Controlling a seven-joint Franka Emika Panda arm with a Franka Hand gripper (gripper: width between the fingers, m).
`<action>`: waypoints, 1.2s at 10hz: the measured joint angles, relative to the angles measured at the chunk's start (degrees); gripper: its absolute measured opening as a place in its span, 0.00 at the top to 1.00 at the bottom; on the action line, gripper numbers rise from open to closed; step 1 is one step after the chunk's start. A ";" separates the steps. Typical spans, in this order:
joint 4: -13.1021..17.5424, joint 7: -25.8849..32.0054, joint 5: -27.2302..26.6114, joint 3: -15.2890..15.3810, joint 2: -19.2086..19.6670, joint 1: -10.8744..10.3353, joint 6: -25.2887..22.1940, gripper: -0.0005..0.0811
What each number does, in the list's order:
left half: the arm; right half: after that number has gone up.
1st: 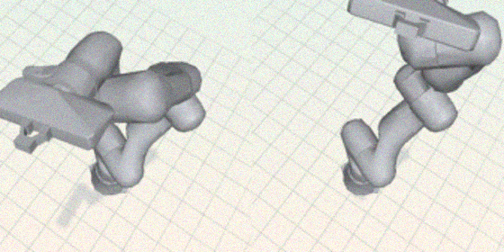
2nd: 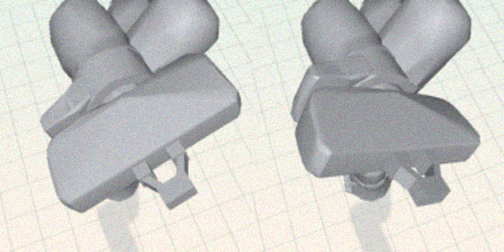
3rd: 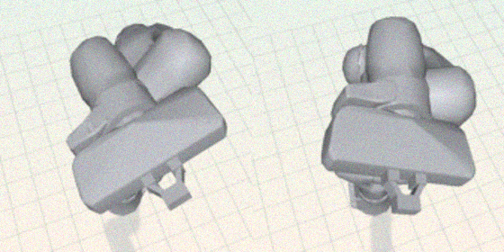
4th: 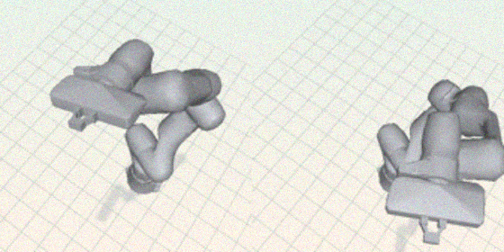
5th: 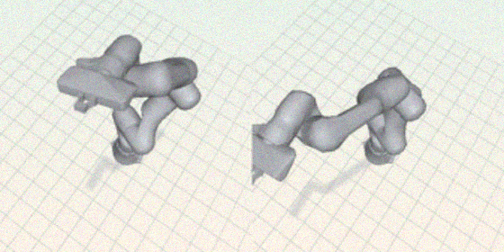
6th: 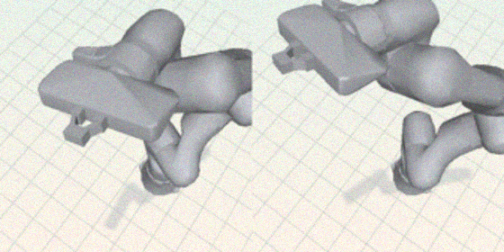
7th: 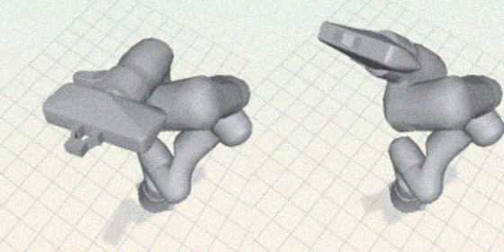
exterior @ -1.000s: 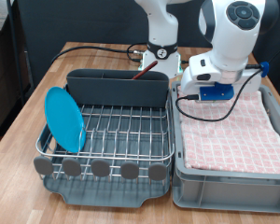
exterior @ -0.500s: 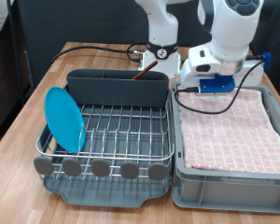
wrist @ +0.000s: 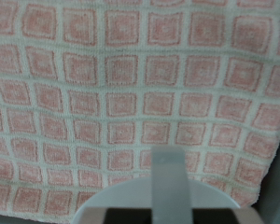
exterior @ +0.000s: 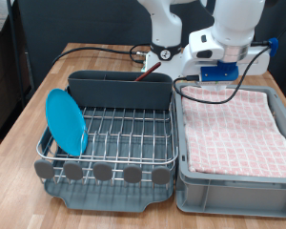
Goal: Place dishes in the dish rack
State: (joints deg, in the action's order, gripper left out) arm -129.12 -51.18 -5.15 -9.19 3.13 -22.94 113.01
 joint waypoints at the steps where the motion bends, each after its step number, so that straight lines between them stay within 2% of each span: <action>1: 0.87 0.00 0.58 -0.29 -0.01 0.03 -0.54 0.91; 3: 2.66 0.00 2.26 -1.05 0.00 0.10 -0.53 0.91; 7: 7.46 -0.95 6.06 -3.72 0.34 0.68 3.69 0.91; 9: 10.71 -1.14 7.21 -5.00 1.72 1.27 6.97 0.91; 10: 12.45 -0.56 7.29 -5.14 3.19 1.38 7.15 0.91; 12: 12.41 -0.52 7.34 -5.24 3.24 1.37 7.38 0.91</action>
State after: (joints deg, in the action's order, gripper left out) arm -116.72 -51.70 2.19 -14.43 6.38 -21.57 120.38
